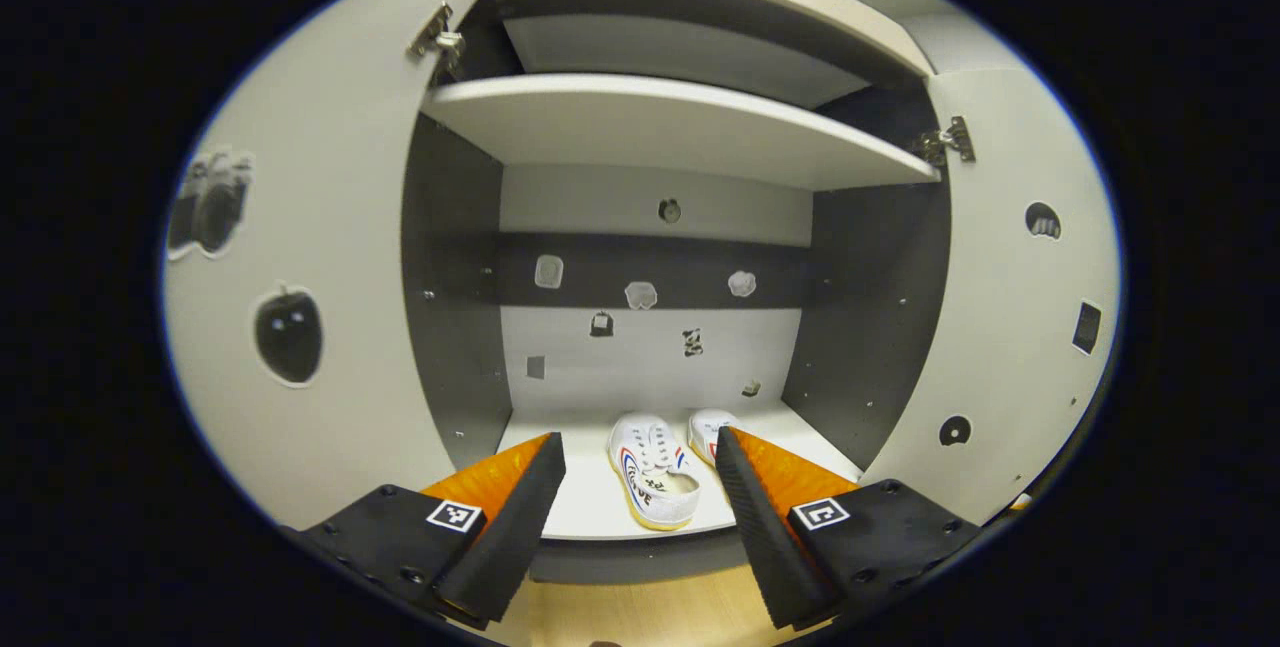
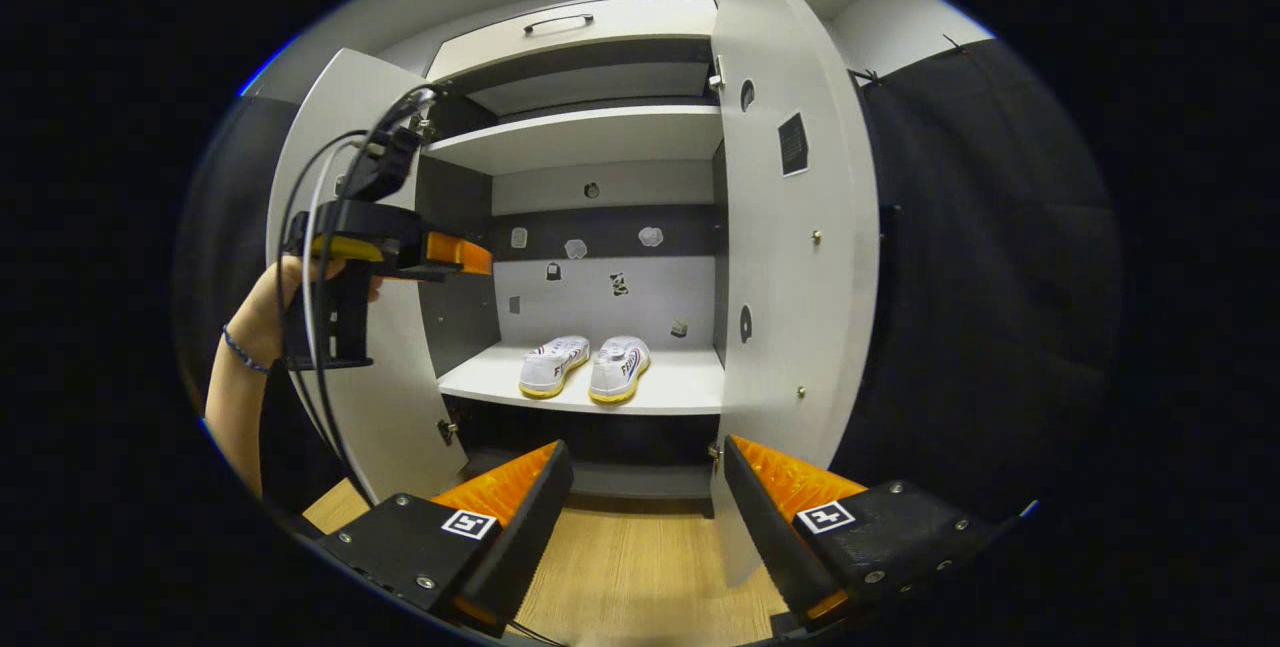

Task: Grab one shoe with the right hand and put it into the shoe cabinet, grab the other shoe with the left hand and put it into the shoe cabinet; then close the right door with the right hand and the left door with the left hand.

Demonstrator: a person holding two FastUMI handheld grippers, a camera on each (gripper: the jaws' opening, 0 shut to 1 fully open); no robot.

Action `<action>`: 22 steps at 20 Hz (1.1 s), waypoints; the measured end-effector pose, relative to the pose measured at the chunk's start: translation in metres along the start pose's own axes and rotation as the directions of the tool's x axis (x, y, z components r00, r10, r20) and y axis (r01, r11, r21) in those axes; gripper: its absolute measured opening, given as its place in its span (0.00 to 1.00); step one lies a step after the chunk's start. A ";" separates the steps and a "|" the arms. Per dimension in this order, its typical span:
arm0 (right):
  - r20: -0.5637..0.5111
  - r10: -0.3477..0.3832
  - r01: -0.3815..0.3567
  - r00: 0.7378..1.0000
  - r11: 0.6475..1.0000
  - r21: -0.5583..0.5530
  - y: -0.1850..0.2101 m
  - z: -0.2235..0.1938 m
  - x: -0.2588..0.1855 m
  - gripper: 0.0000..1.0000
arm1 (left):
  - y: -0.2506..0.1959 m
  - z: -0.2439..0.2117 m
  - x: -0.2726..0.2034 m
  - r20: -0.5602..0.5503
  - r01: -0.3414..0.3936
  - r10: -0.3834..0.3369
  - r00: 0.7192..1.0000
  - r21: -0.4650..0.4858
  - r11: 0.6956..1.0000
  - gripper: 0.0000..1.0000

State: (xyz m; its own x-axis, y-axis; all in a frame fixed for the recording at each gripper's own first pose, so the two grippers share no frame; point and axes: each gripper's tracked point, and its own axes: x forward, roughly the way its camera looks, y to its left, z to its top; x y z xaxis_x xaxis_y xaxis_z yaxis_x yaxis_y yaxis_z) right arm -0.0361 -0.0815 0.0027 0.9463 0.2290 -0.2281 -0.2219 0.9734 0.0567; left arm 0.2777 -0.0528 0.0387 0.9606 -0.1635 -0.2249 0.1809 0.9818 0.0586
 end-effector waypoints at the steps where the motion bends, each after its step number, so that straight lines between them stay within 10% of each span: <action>1: 0.013 -0.016 0.016 1.000 1.000 -0.006 -0.010 0.005 -0.005 0.94 | 0.001 0.003 -0.019 0.023 -0.014 0.014 1.000 0.004 1.000 0.97; 13: 0.089 -0.280 0.280 0.956 0.960 0.012 -0.159 0.039 -0.024 0.93 | 0.067 0.015 -0.195 0.197 -0.155 0.165 0.967 -0.064 0.986 0.95; 22: 0.110 -0.226 0.232 0.968 0.971 -0.050 -0.142 0.044 0.000 0.91 | 0.107 0.014 -0.248 0.200 -0.190 0.196 0.960 -0.046 0.981 0.96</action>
State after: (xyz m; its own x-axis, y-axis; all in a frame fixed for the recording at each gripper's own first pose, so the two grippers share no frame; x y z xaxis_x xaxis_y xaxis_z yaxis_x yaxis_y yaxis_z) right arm 0.0059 -0.2200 0.0369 0.9920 0.0018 -0.1266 -0.0077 0.9989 -0.0466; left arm 0.0618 0.0917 0.1140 0.9998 0.0159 -0.0096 -0.0153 0.9984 0.0552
